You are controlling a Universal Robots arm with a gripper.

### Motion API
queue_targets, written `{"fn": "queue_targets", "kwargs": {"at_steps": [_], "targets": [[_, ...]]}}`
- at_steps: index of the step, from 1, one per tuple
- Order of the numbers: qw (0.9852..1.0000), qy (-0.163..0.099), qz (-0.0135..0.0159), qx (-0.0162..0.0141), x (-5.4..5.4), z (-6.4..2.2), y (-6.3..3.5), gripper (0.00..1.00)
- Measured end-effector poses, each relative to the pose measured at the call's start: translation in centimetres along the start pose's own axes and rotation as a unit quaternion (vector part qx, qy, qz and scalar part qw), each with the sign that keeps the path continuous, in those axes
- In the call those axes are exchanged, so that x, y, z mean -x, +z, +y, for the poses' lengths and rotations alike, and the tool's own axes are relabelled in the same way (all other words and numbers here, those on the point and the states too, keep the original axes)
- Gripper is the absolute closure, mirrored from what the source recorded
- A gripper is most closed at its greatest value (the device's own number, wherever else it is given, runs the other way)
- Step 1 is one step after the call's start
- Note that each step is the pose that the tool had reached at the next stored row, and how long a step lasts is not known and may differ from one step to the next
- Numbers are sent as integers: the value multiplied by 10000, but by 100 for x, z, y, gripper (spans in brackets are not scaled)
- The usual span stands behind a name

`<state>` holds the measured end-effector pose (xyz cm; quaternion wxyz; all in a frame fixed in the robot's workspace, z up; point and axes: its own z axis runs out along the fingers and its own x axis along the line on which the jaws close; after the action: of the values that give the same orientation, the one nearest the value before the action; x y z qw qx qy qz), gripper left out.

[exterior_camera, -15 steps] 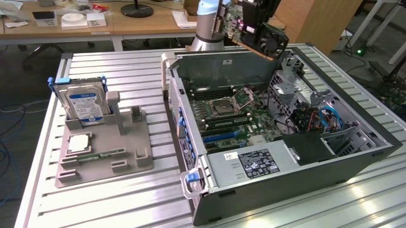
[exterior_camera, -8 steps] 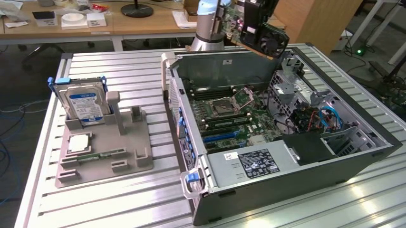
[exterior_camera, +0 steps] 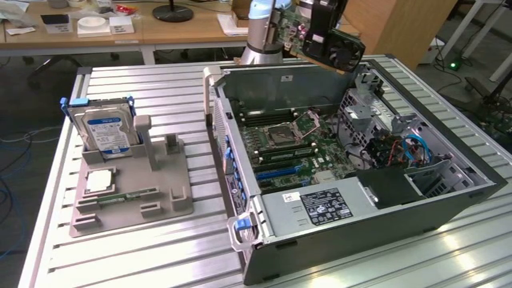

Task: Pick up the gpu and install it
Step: 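Insert the gpu into the slot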

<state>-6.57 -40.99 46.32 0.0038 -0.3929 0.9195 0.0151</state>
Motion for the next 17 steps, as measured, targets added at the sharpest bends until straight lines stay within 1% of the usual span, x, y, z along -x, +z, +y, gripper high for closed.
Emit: {"fn": "queue_targets", "kwargs": {"at_steps": [4, 9, 13, 17], "targets": [[9998, -200, 5, 4, 0, 0, 0, 71], [9991, -425, 11, 8, 0, 0, 0, 71], [9981, -610, 15, 12, 0, 0, 0, 71], [9967, -808, 20, 15, 0, 0, 0, 71]]}}
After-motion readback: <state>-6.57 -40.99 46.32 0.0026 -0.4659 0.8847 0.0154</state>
